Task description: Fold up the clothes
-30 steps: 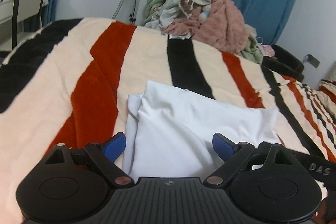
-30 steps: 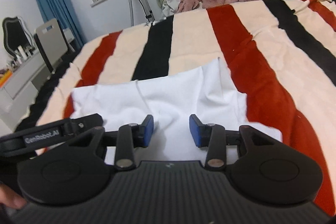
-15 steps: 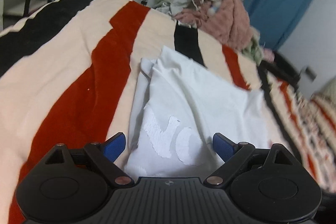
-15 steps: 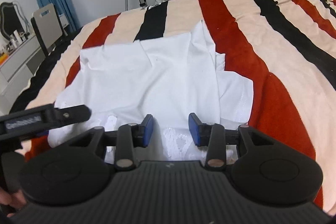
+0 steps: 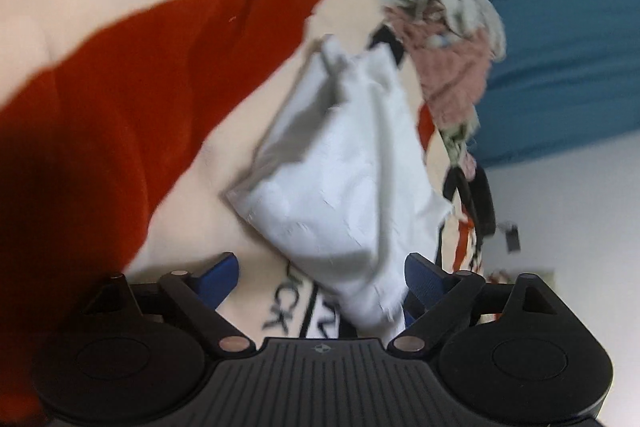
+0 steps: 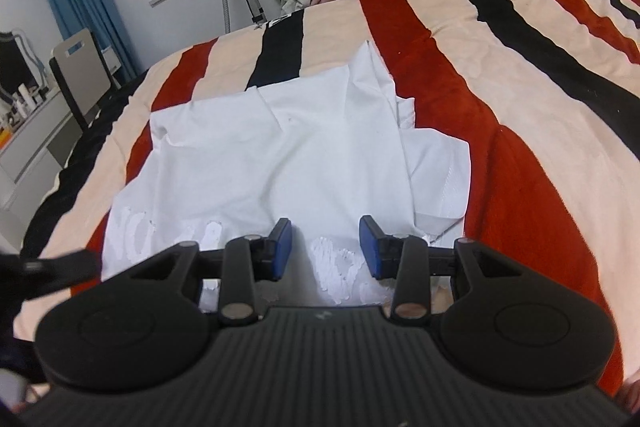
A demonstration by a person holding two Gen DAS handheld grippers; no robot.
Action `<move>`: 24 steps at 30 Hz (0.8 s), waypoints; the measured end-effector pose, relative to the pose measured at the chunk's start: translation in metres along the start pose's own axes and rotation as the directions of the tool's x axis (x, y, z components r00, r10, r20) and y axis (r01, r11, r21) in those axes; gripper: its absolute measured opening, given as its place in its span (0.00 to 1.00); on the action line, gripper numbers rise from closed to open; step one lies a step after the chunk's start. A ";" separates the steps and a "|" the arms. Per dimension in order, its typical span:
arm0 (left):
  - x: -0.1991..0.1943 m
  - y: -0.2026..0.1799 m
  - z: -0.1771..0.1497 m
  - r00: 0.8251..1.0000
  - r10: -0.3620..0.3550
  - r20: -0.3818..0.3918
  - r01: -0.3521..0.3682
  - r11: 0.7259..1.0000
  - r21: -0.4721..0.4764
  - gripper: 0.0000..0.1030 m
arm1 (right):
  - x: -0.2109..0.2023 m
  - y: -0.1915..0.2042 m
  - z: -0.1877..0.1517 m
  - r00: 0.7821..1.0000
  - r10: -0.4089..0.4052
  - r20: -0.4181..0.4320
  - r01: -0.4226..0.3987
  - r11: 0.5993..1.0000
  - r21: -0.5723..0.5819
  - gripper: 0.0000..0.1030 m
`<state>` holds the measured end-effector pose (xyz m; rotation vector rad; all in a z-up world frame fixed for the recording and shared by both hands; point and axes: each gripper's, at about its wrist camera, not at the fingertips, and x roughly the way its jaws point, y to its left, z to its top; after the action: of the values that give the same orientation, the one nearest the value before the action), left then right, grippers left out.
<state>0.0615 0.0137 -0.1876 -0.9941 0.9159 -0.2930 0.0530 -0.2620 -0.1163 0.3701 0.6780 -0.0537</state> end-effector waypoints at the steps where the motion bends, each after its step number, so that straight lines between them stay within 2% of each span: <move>1: 0.004 0.002 0.003 1.000 -0.003 0.016 0.003 1.000 -0.021 0.84 | -0.002 -0.002 0.000 1.000 0.012 0.006 -0.012 1.000 0.022 0.40; 3: 0.010 0.005 0.008 0.999 -0.001 0.049 0.003 0.999 -0.040 0.63 | -0.009 -0.008 0.001 0.998 0.053 0.020 -0.054 0.995 0.085 0.49; 5: 0.013 0.008 0.011 0.998 0.011 0.063 -0.008 0.999 -0.042 0.56 | -0.020 -0.017 0.000 0.991 0.123 0.047 -0.130 0.973 0.191 0.77; 7: 0.012 0.011 0.011 0.997 0.006 0.074 -0.002 0.999 -0.053 0.48 | -0.032 -0.027 -0.005 0.977 0.202 0.075 -0.215 0.925 0.313 0.84; 9: 0.010 0.013 0.011 0.996 -0.007 0.091 0.013 0.998 -0.063 0.38 | -0.039 -0.036 -0.013 0.954 0.285 0.094 -0.297 0.853 0.429 0.84; 11: 0.007 0.013 0.012 0.993 -0.027 0.111 0.035 0.997 -0.069 0.32 | -0.038 -0.043 -0.022 0.929 0.359 0.085 -0.348 0.774 0.529 0.84; 13: 0.005 0.012 0.010 0.991 -0.044 0.130 0.054 0.996 -0.076 0.29 | -0.028 -0.049 -0.031 0.907 0.417 0.055 -0.360 0.701 0.616 0.84; 16: 0.005 0.014 0.009 0.988 -0.059 0.143 0.072 0.994 -0.085 0.28 | -0.009 -0.058 -0.041 0.890 0.456 0.004 -0.327 0.632 0.702 0.84; 19: 0.006 0.015 0.008 0.988 -0.061 0.144 0.074 0.993 -0.090 0.28 | 0.010 -0.070 -0.050 0.889 0.458 0.008 -0.302 0.574 0.761 0.84; 22: 0.005 0.016 0.006 0.988 -0.062 0.144 0.076 0.993 -0.092 0.28 | 0.027 -0.084 -0.054 0.902 0.429 0.055 -0.290 0.507 0.812 0.80; 24: 0.006 0.016 0.006 0.988 -0.065 0.143 0.079 0.992 -0.096 0.28 | 0.033 -0.087 -0.050 0.910 0.406 0.081 -0.295 0.499 0.815 0.76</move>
<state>0.0669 0.0227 -0.2027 -1.1287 0.7749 -0.2363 0.0337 -0.3234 -0.2000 1.4425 0.6523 0.0559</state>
